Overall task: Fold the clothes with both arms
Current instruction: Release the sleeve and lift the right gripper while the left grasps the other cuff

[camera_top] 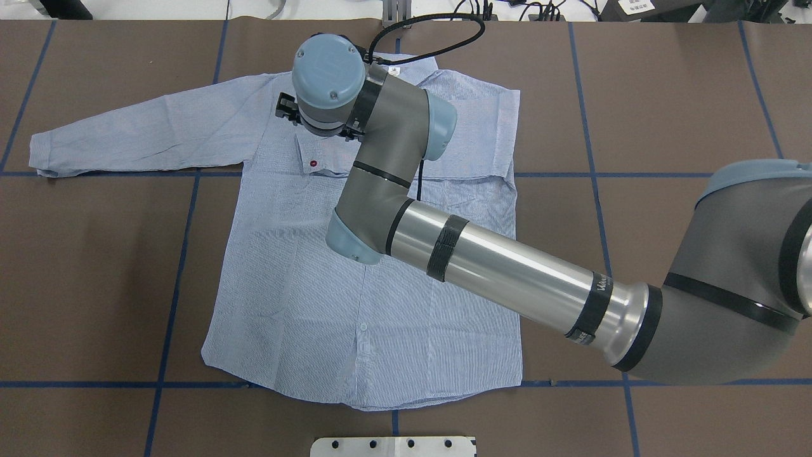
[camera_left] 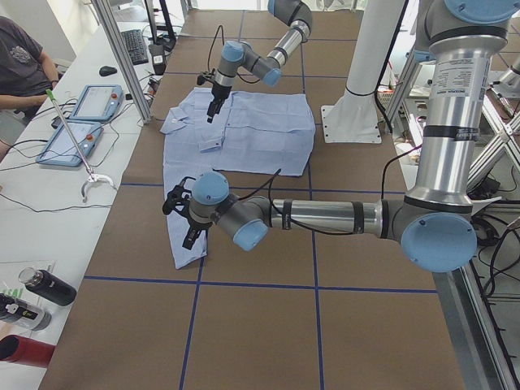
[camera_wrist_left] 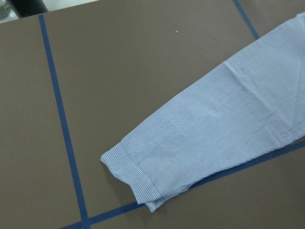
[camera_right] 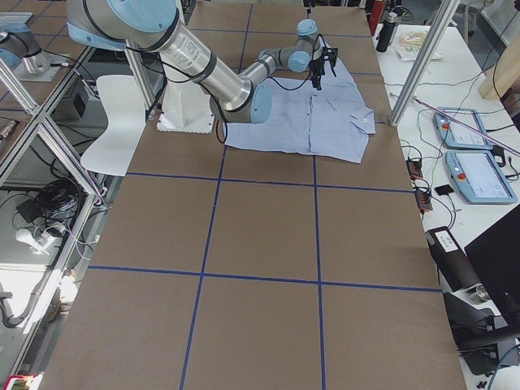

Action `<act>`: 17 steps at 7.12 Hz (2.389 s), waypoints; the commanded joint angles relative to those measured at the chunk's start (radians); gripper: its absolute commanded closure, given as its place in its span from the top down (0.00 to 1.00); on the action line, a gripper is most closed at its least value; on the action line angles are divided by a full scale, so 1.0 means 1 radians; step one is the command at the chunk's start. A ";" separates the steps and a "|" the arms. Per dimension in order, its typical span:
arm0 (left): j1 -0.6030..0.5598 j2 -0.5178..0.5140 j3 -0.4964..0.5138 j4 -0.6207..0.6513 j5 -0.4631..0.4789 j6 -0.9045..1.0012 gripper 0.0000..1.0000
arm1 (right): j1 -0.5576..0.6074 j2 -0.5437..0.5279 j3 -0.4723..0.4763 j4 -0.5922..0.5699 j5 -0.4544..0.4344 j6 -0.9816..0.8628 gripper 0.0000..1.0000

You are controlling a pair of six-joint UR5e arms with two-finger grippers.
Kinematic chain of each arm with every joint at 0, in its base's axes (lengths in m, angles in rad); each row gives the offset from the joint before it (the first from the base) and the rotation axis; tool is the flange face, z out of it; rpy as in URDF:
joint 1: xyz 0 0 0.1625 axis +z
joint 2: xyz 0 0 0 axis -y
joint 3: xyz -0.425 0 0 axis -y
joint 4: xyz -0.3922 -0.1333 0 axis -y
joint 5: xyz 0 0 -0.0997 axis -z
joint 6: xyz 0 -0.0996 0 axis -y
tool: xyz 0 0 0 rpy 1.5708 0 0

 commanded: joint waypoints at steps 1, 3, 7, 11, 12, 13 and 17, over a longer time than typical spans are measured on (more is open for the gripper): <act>0.065 -0.073 0.176 -0.116 0.010 -0.186 0.99 | 0.091 -0.145 0.198 -0.111 0.119 0.005 0.98; 0.131 -0.082 0.248 -0.208 0.015 -0.324 0.89 | 0.180 -0.368 0.387 -0.098 0.243 -0.021 0.98; 0.178 -0.087 0.329 -0.274 0.016 -0.386 0.74 | 0.214 -0.480 0.491 -0.096 0.248 -0.111 0.99; 0.165 -0.093 0.319 -0.318 0.018 -0.517 0.75 | 0.212 -0.486 0.508 -0.101 0.244 -0.104 0.99; 0.165 -0.093 0.320 -0.352 0.076 -0.574 0.75 | 0.212 -0.488 0.511 -0.101 0.244 -0.104 0.99; 0.167 -0.093 0.323 -0.352 0.126 -0.601 0.75 | 0.215 -0.488 0.516 -0.104 0.241 -0.102 0.99; 0.167 -0.105 0.348 -0.355 0.158 -0.645 0.75 | 0.252 -0.578 0.608 -0.107 0.245 -0.113 0.99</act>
